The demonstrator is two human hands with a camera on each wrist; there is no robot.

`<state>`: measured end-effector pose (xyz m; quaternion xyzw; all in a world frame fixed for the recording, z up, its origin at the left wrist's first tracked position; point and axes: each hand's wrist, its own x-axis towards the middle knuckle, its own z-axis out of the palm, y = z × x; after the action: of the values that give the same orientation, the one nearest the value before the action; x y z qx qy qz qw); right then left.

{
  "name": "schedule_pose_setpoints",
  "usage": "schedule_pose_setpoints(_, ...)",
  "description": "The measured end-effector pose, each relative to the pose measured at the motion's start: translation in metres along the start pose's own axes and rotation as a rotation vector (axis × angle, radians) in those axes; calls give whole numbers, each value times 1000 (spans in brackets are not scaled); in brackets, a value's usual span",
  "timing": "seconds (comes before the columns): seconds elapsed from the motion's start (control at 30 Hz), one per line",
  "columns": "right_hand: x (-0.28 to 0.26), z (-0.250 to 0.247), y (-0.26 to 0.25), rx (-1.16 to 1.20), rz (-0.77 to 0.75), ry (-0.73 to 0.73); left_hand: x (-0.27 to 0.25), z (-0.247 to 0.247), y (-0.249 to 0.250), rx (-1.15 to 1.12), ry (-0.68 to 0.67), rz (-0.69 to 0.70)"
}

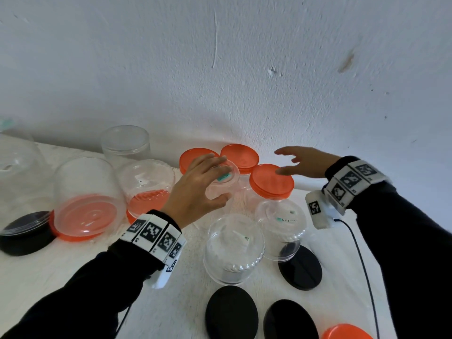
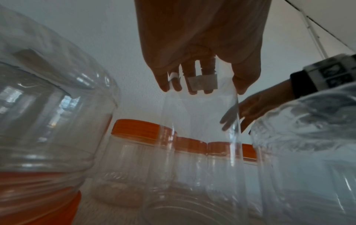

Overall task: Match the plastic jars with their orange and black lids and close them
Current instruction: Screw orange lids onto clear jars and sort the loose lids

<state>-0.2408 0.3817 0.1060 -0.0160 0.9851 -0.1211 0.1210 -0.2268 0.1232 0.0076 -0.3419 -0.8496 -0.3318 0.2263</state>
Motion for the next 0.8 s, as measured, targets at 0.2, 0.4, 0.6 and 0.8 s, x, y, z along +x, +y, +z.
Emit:
schedule_pose_setpoints(0.2,-81,-41,-17,120,-35,249,1,1,-3,-5,16,40)
schedule_pose_setpoints(0.4,-151,-4,-22,236,-22,261,1,2,-4,0,7,33)
schedule_pose_setpoints(0.6,-163,75,19,107,169,172,0,-1,-1,-46,-10,-10)
schedule_pose_setpoints(0.8,-168,103,39,54,296,118,1,-2,-3,-13,-23,34)
